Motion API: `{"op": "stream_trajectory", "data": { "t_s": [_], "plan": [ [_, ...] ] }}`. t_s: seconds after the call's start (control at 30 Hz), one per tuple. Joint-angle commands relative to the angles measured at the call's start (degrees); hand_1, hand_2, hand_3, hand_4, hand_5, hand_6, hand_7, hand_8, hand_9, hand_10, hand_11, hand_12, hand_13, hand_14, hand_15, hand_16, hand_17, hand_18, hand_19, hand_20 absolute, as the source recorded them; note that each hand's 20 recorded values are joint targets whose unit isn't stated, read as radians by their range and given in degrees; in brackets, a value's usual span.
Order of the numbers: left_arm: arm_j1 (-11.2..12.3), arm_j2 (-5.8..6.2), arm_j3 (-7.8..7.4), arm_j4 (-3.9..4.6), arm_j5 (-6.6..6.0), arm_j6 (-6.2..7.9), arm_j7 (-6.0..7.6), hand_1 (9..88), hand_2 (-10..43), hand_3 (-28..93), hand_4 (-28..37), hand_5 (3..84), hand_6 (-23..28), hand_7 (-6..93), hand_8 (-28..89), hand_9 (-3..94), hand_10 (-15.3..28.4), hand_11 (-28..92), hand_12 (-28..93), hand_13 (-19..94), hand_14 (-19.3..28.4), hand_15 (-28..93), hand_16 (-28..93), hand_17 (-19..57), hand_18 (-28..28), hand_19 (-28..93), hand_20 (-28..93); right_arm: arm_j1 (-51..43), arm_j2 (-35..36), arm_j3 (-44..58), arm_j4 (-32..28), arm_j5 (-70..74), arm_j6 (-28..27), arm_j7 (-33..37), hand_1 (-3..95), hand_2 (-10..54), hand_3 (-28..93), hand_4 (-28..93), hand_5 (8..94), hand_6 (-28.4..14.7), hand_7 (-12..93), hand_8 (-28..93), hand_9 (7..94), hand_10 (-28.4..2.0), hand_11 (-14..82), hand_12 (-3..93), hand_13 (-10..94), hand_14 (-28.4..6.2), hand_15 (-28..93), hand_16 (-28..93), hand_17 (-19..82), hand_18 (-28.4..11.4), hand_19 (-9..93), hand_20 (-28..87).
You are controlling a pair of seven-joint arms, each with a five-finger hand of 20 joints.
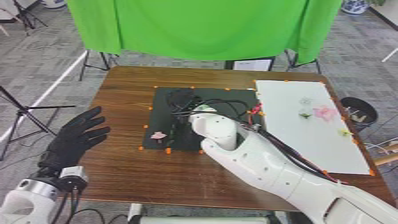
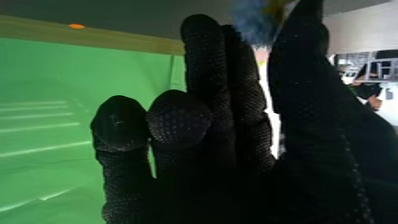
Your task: Arrange flowers
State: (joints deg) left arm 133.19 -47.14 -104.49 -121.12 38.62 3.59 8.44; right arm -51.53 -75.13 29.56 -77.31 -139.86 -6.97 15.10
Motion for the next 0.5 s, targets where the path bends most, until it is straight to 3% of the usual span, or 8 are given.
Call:
{"op": "stream_trajectory", "data": {
  "t_s": [0.03,0.13,0.4,0.5],
  "plan": [
    [0.45,-0.14,-0.04,0.20,0.06,-0.27,-0.27,27.2,-1.8,67,-23.3,25.3,5.4,16.9,-7,18.5,15.4,23,18,13,18.7,45,-4,-10.4,23.2,45,10,0.53,-0.38,0.65,-0.20,-0.54,-0.53,0.93,37.1,-9.5,85,-28,56.9,1.0,40,-10,69.3,-7.1,25.1,31.2,71,-4.5,82,32,38,-19.4,93,60],
    [0.53,-0.16,-0.07,0.21,0.07,-0.17,-0.16,27.3,-1.8,67,-23.1,25.4,5.5,16.6,-7,18.6,15.5,23,18,13,18.8,45,-4,-10.4,23.2,45,10,0.52,-0.41,0.99,-0.33,0.27,0.06,1.25,34.8,-9.5,87,-28,57.1,1.1,39,-18,67.6,-8.0,28.8,26.3,70,-4.5,82,31,37,-19.4,93,60],
    [0.62,-0.33,-0.13,0.13,0.08,-0.14,-0.43,27.4,-1.9,66,-23.0,25.8,5.7,16.5,-7,18.8,15.7,24,18,13,18.9,46,-5,-10.4,23.3,45,9,0.47,-0.50,1.17,-0.51,1.69,1.06,1.84,32.5,-9.5,84,-28,55.0,0.1,39,-18,65.2,-8.7,29.6,24.9,70,-4.6,83,31,37,-19.6,93,60],
    [0.67,-0.42,-0.16,0.11,0.10,-0.18,-0.40,27.5,-1.8,66,-23.1,25.9,5.8,16.6,-7,18.8,15.5,24,18,14,18.9,46,-5,-10.4,23.3,45,9,0.61,-0.39,0.57,-0.51,1.68,2.67,2.06,33.9,-9.5,82,-28,51.5,0.2,50,-19,62.7,-8.8,40.0,28.1,70,-4.5,83,30,37,-19.4,93,60]
  ]
}}
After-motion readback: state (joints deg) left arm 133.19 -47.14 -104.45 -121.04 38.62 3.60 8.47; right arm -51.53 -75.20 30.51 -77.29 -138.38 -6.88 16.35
